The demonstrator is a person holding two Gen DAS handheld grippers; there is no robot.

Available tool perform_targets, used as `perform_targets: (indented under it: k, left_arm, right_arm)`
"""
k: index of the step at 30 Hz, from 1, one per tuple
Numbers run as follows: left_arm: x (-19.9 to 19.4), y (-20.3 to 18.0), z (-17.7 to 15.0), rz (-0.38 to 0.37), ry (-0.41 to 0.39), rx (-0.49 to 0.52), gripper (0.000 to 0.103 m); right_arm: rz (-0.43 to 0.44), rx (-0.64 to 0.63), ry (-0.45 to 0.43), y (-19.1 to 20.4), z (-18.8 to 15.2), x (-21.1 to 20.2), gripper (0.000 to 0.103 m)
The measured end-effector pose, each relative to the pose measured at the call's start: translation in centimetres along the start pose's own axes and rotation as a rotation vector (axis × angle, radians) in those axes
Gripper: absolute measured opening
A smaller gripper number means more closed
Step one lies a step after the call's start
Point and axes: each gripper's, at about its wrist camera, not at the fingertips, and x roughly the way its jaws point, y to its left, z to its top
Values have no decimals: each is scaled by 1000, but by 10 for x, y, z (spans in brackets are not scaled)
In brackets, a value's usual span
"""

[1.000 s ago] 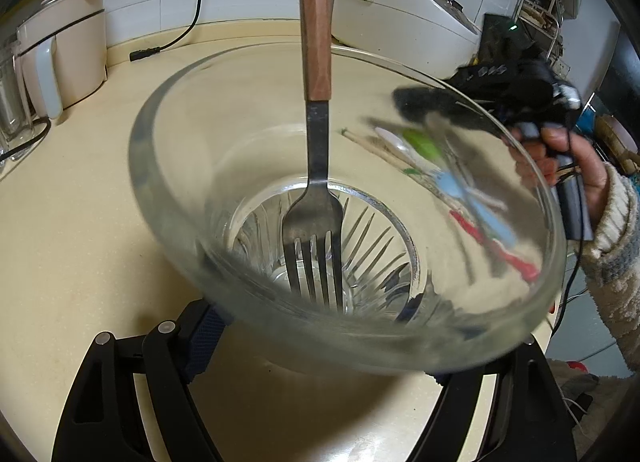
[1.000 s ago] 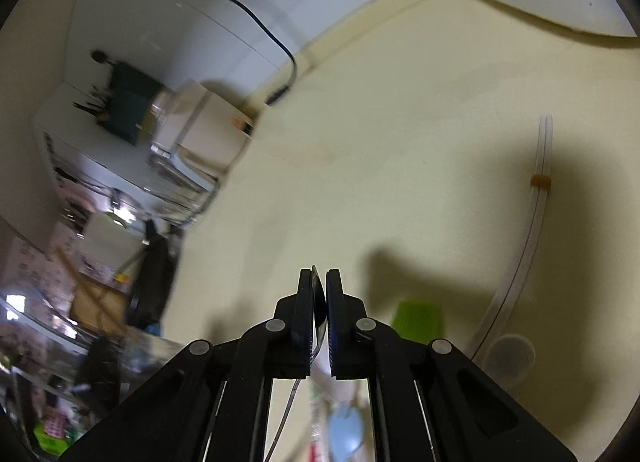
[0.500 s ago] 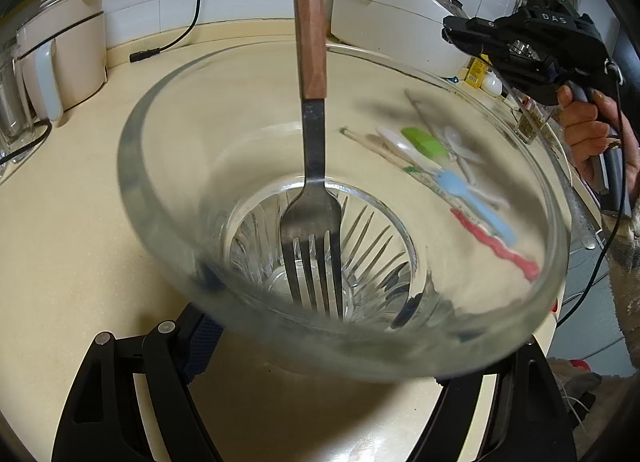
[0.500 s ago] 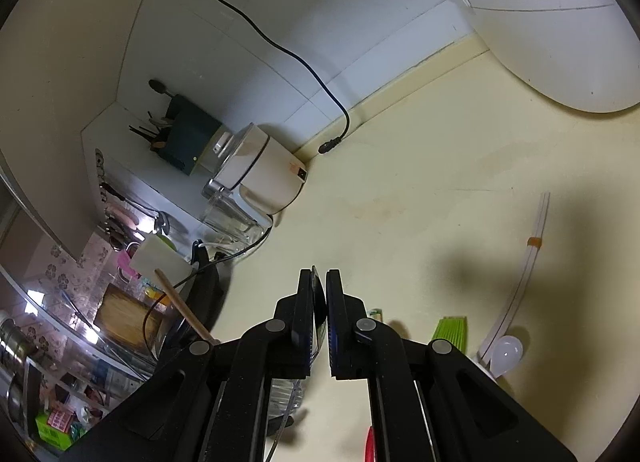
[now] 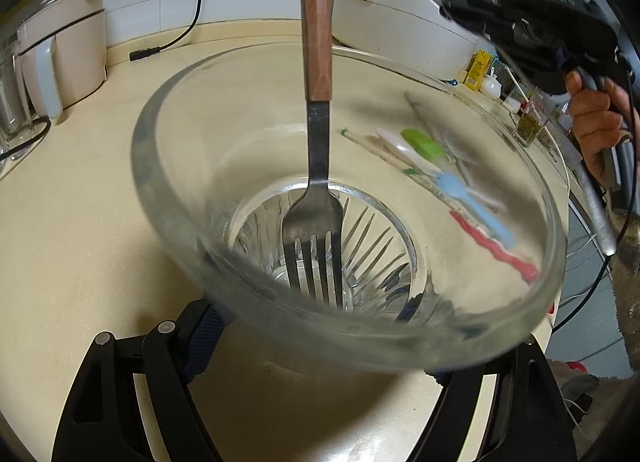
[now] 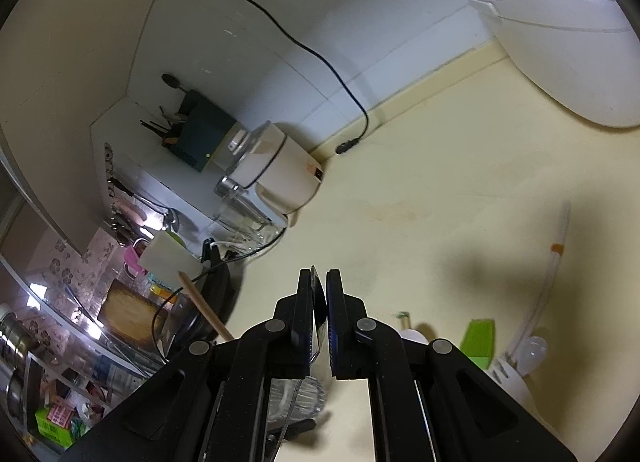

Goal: Organize utensils
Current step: 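Lift the metal spoon with the right gripper and carry it toward the glass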

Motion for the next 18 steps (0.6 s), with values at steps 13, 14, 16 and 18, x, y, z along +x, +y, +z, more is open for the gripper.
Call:
perform_targets:
  k: [13, 14, 16, 18]
  left_arm:
    - [0, 0, 0, -1, 0, 0, 84]
    - [0, 0, 0, -1, 0, 0, 84]
    - [0, 0, 0, -2, 0, -1, 84]
    - [0, 0, 0, -2, -1, -1, 84]
  right_arm:
    - [12, -111, -72, 72, 23, 11, 6]
    - [-1, -130, -89, 79, 25, 11, 6]
    - [-22, -162, -125, 93, 28, 11, 6]
    - [-59, -201, -159, 107, 30, 11, 6]
